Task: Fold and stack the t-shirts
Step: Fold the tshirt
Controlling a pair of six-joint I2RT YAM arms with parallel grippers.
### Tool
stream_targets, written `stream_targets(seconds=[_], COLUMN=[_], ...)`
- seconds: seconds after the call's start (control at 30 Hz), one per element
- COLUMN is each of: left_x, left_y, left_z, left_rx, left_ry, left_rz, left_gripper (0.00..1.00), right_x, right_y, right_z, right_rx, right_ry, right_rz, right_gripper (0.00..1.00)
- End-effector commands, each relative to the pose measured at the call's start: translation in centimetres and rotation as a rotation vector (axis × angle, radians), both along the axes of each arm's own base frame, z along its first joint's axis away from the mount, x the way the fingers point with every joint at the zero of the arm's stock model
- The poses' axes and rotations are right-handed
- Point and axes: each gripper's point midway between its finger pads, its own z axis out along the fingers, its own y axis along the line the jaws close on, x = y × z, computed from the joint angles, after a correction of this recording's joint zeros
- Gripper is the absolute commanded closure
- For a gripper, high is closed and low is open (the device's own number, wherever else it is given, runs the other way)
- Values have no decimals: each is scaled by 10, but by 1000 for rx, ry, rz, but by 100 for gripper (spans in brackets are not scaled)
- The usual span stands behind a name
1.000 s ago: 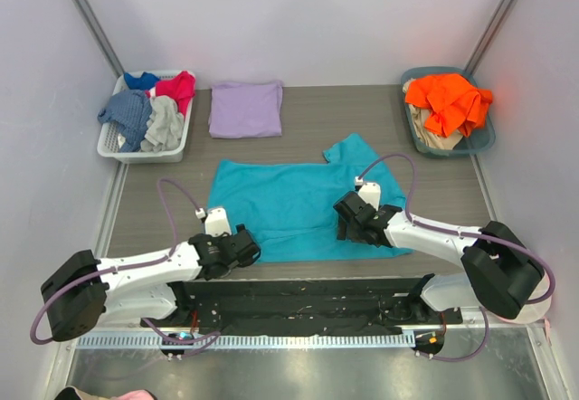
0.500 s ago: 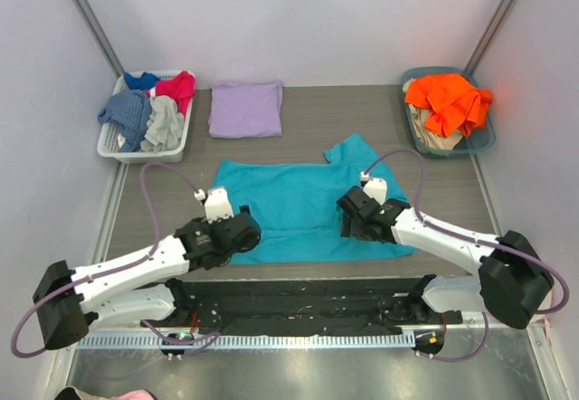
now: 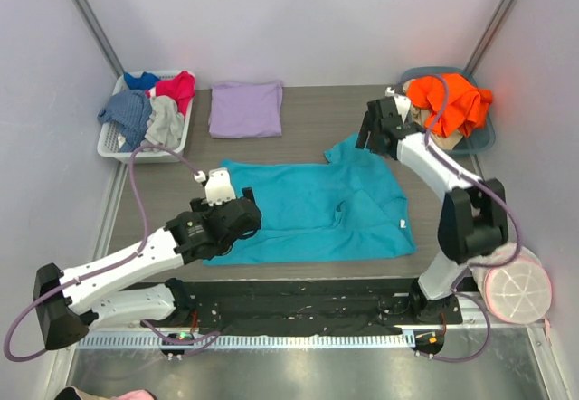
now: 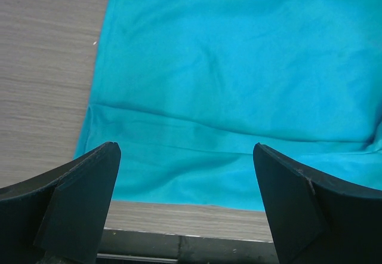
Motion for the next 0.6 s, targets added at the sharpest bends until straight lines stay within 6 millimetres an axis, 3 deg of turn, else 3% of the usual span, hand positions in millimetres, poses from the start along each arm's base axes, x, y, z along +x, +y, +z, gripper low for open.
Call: stream_targets(seconds=[0.0, 0.1, 0.13, 0.17, 0.23, 0.27, 0.37, 0.57], left_x=[-10, -17, -19, -21, -24, -24, -25, -26], left_y=[19, 24, 24, 26, 29, 29, 31, 34], left_z=[-12, -23, -25, -29, -34, -34, -36, -38], left_rx=[7, -8, -16, -10, -9, -15, -15, -12], left_ry=[14, 35, 44, 52, 61, 60, 60, 58], left_rz=[24, 30, 32, 34, 38, 39, 42, 49], left_gripper=[0, 0, 0, 0, 0, 0, 0, 0], right_x=[70, 102, 109, 124, 133, 143, 153, 153], right_y=[-7, 1, 3, 7, 8, 9, 11, 9], right_z=[-1, -7, -34, -24, -51, -47, -56, -76], right_rx=[-8, 4, -6, -17, -36, -46, -53, -30], right_ry=[-42, -59, -13, -42, 20, 5, 17, 56], right_rz=[108, 191, 210, 238, 255, 266, 288, 298], right_gripper=[17, 16, 16, 16, 16, 16, 16, 21])
